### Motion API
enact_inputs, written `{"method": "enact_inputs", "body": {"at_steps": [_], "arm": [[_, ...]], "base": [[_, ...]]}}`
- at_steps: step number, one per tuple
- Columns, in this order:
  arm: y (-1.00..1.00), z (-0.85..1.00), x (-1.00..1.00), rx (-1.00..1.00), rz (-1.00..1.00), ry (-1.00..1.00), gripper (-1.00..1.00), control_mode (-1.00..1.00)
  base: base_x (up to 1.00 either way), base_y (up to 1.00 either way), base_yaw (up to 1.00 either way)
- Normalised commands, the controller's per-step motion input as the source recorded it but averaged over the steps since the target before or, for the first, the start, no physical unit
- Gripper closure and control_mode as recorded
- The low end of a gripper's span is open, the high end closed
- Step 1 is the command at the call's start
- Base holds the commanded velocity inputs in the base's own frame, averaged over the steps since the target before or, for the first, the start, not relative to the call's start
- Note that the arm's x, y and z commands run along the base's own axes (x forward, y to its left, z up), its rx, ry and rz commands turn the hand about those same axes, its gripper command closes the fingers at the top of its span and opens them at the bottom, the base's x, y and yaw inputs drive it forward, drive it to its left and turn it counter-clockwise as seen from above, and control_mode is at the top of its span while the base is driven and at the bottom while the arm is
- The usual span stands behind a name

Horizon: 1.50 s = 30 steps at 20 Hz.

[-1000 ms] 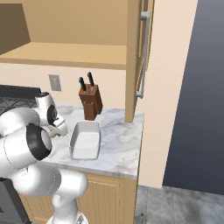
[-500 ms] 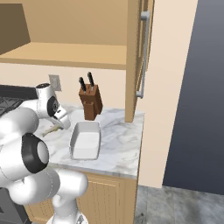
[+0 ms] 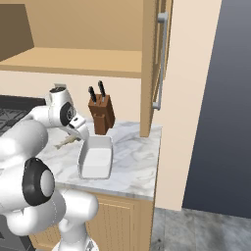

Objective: Retrieve the tupperware from the cabinet, then place the raw meat into the tupperware to avoid contamination.

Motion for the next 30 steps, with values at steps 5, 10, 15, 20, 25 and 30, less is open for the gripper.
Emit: {"method": "enact_inputs", "body": {"at_steps": [5,10,15,20,25,30], "arm": [[-0.47,0.02,0.16,0.0,0.04,0.0,1.0,-1.0],[-0.47,0.0,0.1,0.02,0.15,0.0,1.0,-1.0],[-0.37,0.0,0.01,0.01,0.19,0.0,1.0,-1.0],[-0.15,-0.02,0.0,0.0,0.24,0.0,1.0,-1.0],[0.0,-0.03,0.0,-0.05,0.22,0.01,1.0,-1.0],[0.0,-0.09,0.0,-0.08,0.16,0.0,1.0,-1.0]], "base": [[0.0,0.0,0.0],[0.0,0.0,0.0],[0.0,0.0,0.0],[0.0,0.0,0.0],[0.0,0.0,0.0],[0.0,0.0,0.0]]}}
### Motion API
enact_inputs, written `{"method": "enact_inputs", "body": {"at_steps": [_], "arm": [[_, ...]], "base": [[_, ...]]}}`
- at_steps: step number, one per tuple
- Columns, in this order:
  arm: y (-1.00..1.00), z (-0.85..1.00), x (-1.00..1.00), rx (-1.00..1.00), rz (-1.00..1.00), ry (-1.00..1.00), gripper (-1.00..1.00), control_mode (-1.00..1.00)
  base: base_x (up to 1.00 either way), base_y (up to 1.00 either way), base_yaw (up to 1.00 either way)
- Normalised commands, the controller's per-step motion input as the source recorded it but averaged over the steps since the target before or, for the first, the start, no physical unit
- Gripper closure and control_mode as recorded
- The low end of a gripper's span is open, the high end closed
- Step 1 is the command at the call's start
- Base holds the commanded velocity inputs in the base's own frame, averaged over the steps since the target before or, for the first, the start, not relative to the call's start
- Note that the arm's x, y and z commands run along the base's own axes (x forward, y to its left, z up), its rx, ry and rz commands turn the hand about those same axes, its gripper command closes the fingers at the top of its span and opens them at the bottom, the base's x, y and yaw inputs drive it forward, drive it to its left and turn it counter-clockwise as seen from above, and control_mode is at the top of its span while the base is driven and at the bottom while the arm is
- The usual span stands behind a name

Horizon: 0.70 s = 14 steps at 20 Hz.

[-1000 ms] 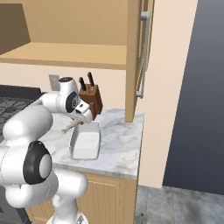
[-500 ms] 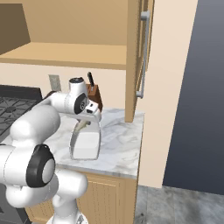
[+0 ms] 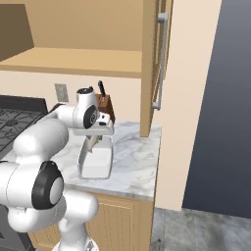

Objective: Retrieve the tupperware from the cabinet, then place the raw meat into the tupperware to avoid contamination.

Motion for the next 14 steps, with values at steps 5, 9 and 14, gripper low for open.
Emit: {"method": "enact_inputs", "body": {"at_steps": [5,9,14], "arm": [[0.0,-0.17,0.0,-0.08,0.13,0.01,1.0,-1.0],[0.0,-0.01,0.02,-0.02,0.01,0.01,1.0,-1.0],[0.01,-0.03,0.16,-0.01,0.0,0.0,1.0,-1.0]], "base": [[0.0,0.0,0.0],[0.0,0.0,0.0],[0.0,0.0,0.0]]}}
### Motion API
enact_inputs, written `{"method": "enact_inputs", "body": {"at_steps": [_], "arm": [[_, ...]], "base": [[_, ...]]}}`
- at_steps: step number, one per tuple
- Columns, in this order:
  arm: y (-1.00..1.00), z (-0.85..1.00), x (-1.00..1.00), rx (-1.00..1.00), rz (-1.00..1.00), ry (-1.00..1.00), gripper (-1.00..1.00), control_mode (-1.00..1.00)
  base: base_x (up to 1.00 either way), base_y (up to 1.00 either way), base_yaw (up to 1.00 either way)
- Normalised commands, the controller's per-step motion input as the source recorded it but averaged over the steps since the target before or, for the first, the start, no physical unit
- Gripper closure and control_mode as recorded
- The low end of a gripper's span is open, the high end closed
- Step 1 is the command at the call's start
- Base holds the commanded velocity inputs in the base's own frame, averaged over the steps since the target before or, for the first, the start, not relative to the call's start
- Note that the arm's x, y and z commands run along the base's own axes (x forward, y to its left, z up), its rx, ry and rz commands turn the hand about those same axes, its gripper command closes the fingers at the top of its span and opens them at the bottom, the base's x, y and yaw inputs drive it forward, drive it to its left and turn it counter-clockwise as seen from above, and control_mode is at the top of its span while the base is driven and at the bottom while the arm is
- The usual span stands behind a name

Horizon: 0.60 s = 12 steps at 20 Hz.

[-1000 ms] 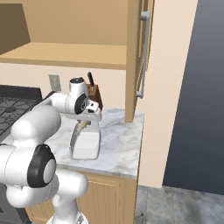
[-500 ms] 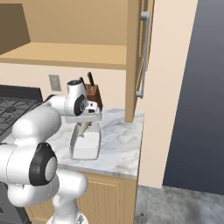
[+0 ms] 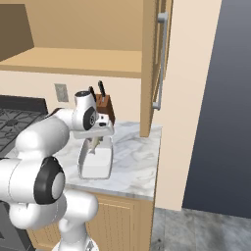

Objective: Retrieve the tupperware from the cabinet, then place the raw meat into the tupperware to avoid contamination.

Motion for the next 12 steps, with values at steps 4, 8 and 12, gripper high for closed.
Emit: {"method": "enact_inputs", "body": {"at_steps": [4,8,12], "arm": [[0.05,-0.04,0.36,0.0,0.0,0.01,1.0,-1.0],[0.06,-0.1,0.33,0.0,0.0,0.03,1.0,-1.0],[0.16,-0.12,0.24,0.0,0.0,0.03,1.0,-1.0]], "base": [[0.0,0.0,0.0],[0.0,0.0,0.0],[0.0,0.0,0.0]]}}
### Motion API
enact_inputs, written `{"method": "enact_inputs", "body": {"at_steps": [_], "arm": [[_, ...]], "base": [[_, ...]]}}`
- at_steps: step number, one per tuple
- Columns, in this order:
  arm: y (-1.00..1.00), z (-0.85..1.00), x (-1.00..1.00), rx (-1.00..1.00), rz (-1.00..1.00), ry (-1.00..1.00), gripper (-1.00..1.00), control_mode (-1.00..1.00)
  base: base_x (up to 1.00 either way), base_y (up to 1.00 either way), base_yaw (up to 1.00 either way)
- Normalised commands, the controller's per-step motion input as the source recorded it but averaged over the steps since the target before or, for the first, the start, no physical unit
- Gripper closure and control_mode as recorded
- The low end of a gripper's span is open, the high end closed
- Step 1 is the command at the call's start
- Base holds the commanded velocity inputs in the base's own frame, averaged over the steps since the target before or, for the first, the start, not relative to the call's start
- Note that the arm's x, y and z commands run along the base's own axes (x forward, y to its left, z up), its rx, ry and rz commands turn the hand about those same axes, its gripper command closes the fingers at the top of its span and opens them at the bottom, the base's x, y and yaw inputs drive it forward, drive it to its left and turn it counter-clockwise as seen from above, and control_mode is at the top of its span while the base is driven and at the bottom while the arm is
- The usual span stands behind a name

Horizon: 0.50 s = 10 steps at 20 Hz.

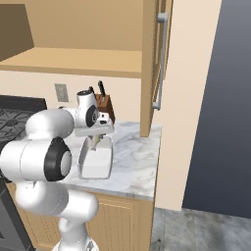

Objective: Retrieve the tupperware from the cabinet, then place the raw meat into the tupperware to avoid contamination.

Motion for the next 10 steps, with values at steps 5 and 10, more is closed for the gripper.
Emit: {"method": "enact_inputs", "body": {"at_steps": [5,10], "arm": [[0.08,-0.13,0.2,0.0,0.0,0.02,1.0,-1.0],[0.01,-0.26,0.06,0.0,0.0,0.02,1.0,-1.0]], "base": [[0.0,0.0,0.0],[0.0,0.0,0.0]]}}
